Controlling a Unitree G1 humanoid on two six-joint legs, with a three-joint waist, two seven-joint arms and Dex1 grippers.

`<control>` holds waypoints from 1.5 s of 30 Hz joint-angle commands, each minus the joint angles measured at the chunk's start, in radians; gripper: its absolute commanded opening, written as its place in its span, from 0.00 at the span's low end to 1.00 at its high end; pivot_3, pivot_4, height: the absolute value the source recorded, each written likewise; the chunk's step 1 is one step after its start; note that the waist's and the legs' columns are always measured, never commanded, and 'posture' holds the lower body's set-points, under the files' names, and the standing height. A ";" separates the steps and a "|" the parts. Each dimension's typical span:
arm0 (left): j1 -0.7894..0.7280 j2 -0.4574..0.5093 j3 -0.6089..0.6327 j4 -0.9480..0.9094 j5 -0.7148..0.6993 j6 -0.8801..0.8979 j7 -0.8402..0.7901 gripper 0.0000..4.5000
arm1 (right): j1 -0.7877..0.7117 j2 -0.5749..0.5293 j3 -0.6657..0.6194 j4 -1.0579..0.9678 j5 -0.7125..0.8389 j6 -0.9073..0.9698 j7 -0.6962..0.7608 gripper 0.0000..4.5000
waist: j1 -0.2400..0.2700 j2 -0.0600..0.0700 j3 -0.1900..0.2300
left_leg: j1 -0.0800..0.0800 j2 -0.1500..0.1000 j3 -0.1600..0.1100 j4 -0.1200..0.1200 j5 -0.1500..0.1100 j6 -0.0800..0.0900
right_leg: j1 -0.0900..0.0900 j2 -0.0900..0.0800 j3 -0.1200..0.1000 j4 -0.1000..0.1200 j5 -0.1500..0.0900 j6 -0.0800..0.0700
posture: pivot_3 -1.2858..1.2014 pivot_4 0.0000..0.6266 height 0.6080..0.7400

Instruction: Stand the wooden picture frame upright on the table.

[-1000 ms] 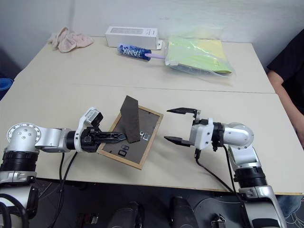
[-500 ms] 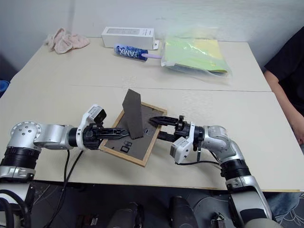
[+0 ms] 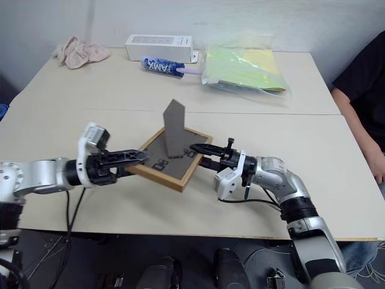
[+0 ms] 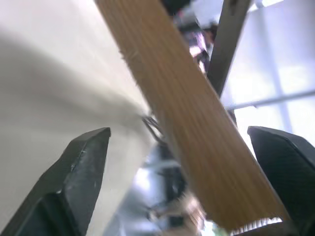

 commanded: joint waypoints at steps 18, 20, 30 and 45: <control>0.159 -0.135 -0.025 -0.260 1.086 -0.974 -0.777 1.00 | 0.072 0.087 -0.300 -0.080 1.213 1.451 0.301 0.28 | 0.010 0.001 0.000 | 0.000 0.001 0.002 -0.002 -0.001 0.002 | -0.001 0.000 0.001 0.001 0.000 0.000 | 0.52 0.24 1.00; 0.147 -0.144 -0.017 -0.252 1.085 -0.961 -0.787 1.00 | 0.084 0.096 -0.284 -0.047 1.159 1.447 0.314 0.28 | 0.012 0.001 0.000 | 0.000 0.001 0.003 -0.001 -0.001 0.003 | -0.001 0.000 0.001 0.002 0.000 0.000 | 0.52 0.24 1.00; 0.144 -0.154 0.007 -0.243 1.103 -0.948 -0.803 1.00 | 0.135 0.107 -0.259 -0.011 0.961 1.294 0.356 0.28 | 0.012 -0.002 -0.002 | 0.001 0.000 0.002 -0.001 -0.001 0.003 | 0.000 -0.001 0.001 0.002 0.000 0.000 | 0.52 0.24 1.00; 0.243 -0.126 0.035 -0.168 1.242 -1.066 -0.852 1.00 | 0.221 -0.014 -0.288 -0.164 0.924 1.268 0.538 0.98 | 0.015 -0.002 -0.002 | 0.000 0.000 0.002 -0.002 -0.001 0.003 | -0.001 -0.001 0.001 0.001 0.000 0.000 | 0.52 0.24 1.00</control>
